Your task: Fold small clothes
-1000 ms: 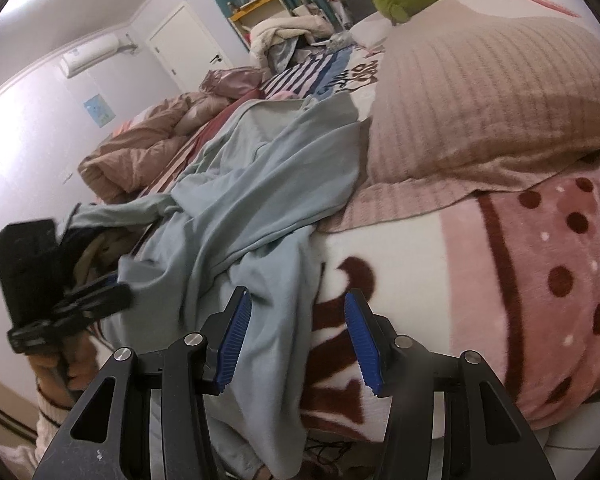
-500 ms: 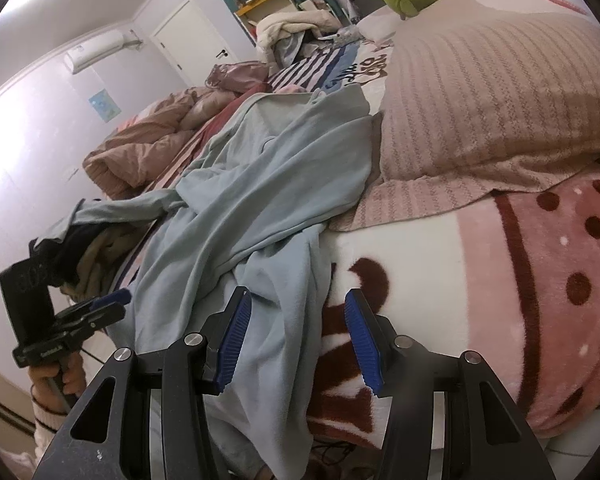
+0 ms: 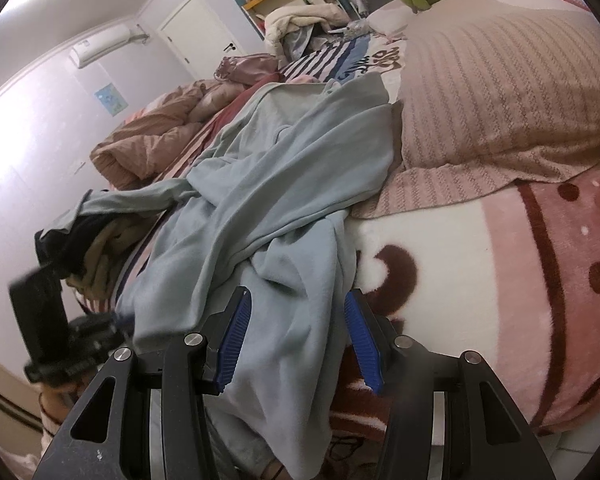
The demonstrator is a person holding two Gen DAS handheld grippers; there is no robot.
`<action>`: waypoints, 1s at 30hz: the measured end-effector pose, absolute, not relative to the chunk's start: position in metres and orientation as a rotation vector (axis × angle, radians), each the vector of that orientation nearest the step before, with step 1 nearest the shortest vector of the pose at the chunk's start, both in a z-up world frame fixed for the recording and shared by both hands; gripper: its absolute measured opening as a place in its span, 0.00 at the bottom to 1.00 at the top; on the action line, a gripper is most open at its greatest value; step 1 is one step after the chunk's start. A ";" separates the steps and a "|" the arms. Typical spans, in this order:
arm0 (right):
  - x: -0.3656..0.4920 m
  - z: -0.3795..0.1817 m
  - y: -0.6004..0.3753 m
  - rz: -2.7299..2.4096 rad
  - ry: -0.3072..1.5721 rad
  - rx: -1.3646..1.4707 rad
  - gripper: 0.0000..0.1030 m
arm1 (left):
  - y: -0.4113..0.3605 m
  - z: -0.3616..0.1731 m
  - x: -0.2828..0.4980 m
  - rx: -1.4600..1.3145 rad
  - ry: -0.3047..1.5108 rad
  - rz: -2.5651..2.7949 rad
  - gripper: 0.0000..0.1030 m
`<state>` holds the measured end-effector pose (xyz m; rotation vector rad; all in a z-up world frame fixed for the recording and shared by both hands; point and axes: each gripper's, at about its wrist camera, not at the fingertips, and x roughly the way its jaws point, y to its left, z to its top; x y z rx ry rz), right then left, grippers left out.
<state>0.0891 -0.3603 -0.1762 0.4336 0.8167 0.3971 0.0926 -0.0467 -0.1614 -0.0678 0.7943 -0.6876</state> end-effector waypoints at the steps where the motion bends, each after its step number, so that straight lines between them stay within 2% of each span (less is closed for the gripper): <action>1: 0.088 -0.176 -0.361 0.395 0.815 0.435 0.43 | -0.055 -0.158 0.096 -0.060 0.790 -0.703 0.04; 8: 0.078 -0.175 -0.376 0.380 0.787 0.464 0.43 | -0.114 -0.178 0.124 0.077 0.835 -0.639 0.04; 12: 0.072 -0.177 -0.385 0.368 0.781 0.481 0.44 | -0.113 -0.176 0.114 0.119 0.785 -0.580 0.04; 14: 0.071 -0.178 -0.386 0.367 0.783 0.482 0.44 | -0.110 -0.173 0.107 0.185 0.739 -0.484 0.08; 17: 0.072 -0.180 -0.385 0.381 0.780 0.489 0.44 | -0.096 -0.174 0.101 0.179 0.724 -0.405 0.29; 18: 0.073 -0.180 -0.384 0.390 0.780 0.495 0.44 | -0.089 -0.175 0.102 0.147 0.737 -0.389 0.49; 19: 0.074 -0.180 -0.383 0.400 0.778 0.498 0.44 | -0.081 -0.176 0.103 0.116 0.741 -0.368 0.59; 23: 0.077 -0.180 -0.374 0.418 0.782 0.488 0.44 | -0.064 -0.184 0.108 -0.020 0.782 -0.444 0.59; 27: 0.080 -0.182 -0.369 0.430 0.790 0.484 0.44 | -0.065 -0.188 0.110 -0.048 0.789 -0.522 0.44; 30: 0.082 -0.181 -0.369 0.434 0.789 0.487 0.44 | -0.072 -0.189 0.115 -0.063 0.802 -0.538 0.41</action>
